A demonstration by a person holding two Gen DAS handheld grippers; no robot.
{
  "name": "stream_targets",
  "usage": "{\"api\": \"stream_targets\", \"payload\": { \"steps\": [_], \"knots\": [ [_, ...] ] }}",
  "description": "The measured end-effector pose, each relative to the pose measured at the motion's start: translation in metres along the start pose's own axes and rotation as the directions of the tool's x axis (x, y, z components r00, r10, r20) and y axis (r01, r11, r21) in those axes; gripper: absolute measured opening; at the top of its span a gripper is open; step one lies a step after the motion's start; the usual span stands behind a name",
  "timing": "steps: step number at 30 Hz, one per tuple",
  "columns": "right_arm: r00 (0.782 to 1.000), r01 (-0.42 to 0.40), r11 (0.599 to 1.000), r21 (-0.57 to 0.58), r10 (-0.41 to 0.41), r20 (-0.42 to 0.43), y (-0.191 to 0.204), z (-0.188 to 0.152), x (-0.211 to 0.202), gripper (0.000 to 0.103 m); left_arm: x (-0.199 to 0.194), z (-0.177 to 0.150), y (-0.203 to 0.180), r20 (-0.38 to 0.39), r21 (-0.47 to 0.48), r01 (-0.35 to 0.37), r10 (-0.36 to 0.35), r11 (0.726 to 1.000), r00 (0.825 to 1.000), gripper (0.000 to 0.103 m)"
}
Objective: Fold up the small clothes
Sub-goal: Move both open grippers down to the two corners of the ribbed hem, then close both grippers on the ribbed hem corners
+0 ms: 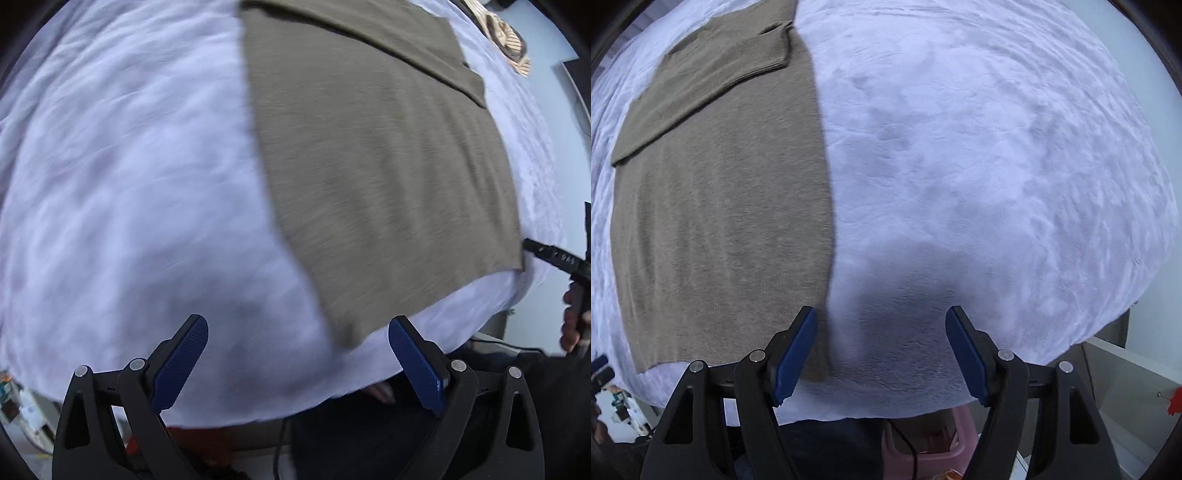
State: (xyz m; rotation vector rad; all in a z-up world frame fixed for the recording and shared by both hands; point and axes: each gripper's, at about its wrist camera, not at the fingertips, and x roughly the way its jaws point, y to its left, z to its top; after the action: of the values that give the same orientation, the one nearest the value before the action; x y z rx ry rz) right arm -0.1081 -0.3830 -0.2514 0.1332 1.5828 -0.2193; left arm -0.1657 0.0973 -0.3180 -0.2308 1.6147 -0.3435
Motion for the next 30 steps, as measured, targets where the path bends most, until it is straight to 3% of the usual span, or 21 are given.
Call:
{"api": "stream_targets", "payload": {
  "steps": [4,6,10,13,15,19,24,25,26,30],
  "knots": [
    [0.999,-0.038,0.999,-0.037,0.037,-0.029,0.02,-0.002,0.001,0.075,0.054,0.008,-0.024,-0.097,-0.031,0.016,-0.019,0.999,0.995,0.099],
    [0.998,-0.054,0.997,-0.046,0.052,-0.042,0.029,0.0,0.002,0.075,0.072,0.013,-0.03,-0.129,-0.043,-0.021,0.016,0.999,0.992,0.099],
    [0.992,-0.101,0.995,-0.026,0.099,-0.073,0.02,-0.008,0.025,0.075,0.079,0.021,-0.036,-0.129,-0.076,-0.039,0.029,0.996,0.991,0.099],
    [0.989,-0.114,0.993,-0.012,0.113,-0.091,0.014,-0.003,0.038,0.076,0.075,0.044,-0.037,-0.133,-0.118,-0.036,0.021,0.992,0.991,0.099],
    [0.99,-0.117,0.992,-0.05,0.113,-0.086,0.02,0.0,0.038,0.076,0.065,0.063,-0.03,-0.127,-0.139,-0.026,0.009,0.99,0.992,0.099],
    [0.983,-0.17,0.977,-0.128,0.159,-0.089,0.047,0.003,0.034,0.074,0.056,0.07,-0.025,-0.124,-0.171,-0.006,-0.015,0.985,0.992,0.099],
    [0.977,-0.197,0.969,-0.148,0.183,-0.106,0.057,0.008,0.036,0.055,0.066,0.078,-0.031,-0.161,-0.194,-0.053,0.022,0.98,0.987,0.099],
    [0.974,-0.216,0.963,-0.16,0.199,-0.111,0.058,0.008,0.035,0.047,0.068,0.074,-0.036,-0.156,-0.188,-0.061,0.031,0.98,0.987,0.098],
    [0.97,-0.23,0.958,-0.169,0.212,-0.117,0.062,0.01,0.033,0.04,0.065,0.079,-0.043,-0.146,-0.17,-0.071,0.046,0.983,0.988,0.096],
    [0.97,-0.221,0.958,-0.182,0.198,-0.138,0.068,0.015,0.041,0.039,0.061,0.086,-0.073,-0.122,-0.108,-0.086,0.073,0.99,0.99,0.067]
  ]
}}
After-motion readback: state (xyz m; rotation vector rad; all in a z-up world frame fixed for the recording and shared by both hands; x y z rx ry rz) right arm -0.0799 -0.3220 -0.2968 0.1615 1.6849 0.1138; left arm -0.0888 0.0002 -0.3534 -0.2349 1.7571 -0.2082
